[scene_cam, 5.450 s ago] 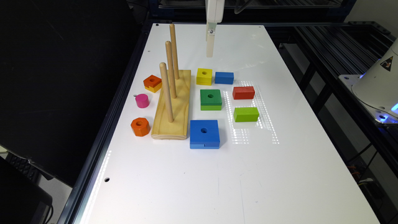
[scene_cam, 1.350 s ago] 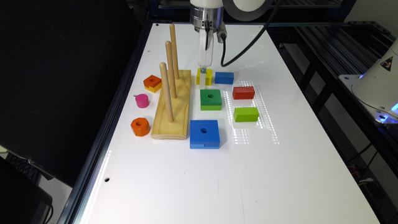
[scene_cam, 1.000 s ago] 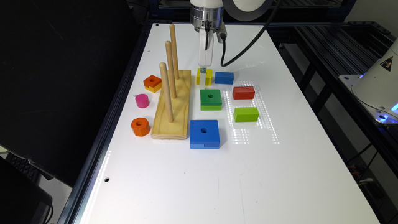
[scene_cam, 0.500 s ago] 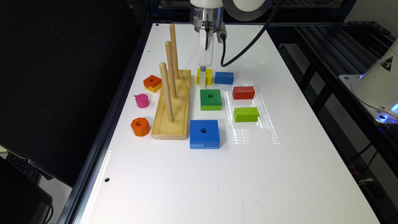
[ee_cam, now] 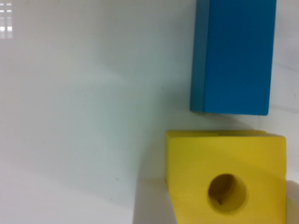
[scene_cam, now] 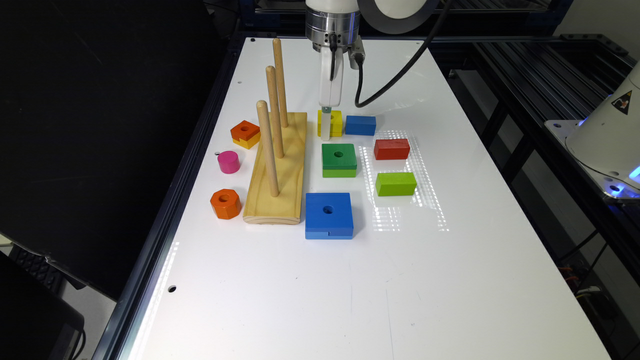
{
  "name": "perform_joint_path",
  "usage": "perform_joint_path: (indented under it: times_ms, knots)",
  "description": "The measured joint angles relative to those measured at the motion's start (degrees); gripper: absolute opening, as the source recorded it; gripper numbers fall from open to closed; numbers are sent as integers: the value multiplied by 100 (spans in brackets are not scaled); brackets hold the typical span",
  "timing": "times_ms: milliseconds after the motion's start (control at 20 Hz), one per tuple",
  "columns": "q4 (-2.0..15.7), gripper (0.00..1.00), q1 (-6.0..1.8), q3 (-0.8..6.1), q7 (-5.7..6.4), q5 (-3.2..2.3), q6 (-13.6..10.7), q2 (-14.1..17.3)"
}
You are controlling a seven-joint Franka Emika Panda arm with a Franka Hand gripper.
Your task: Pick up yellow block.
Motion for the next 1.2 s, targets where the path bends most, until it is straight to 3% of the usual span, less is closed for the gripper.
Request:
perform_joint_path:
  times_ms: [550, 600, 1200]
  knots:
    - [0, 100, 0, 0, 0, 0, 0, 0]
    - [0, 0, 0, 0, 0, 0, 0, 0]
    - [0, 0, -5, 4, 0, 1, 0, 0]
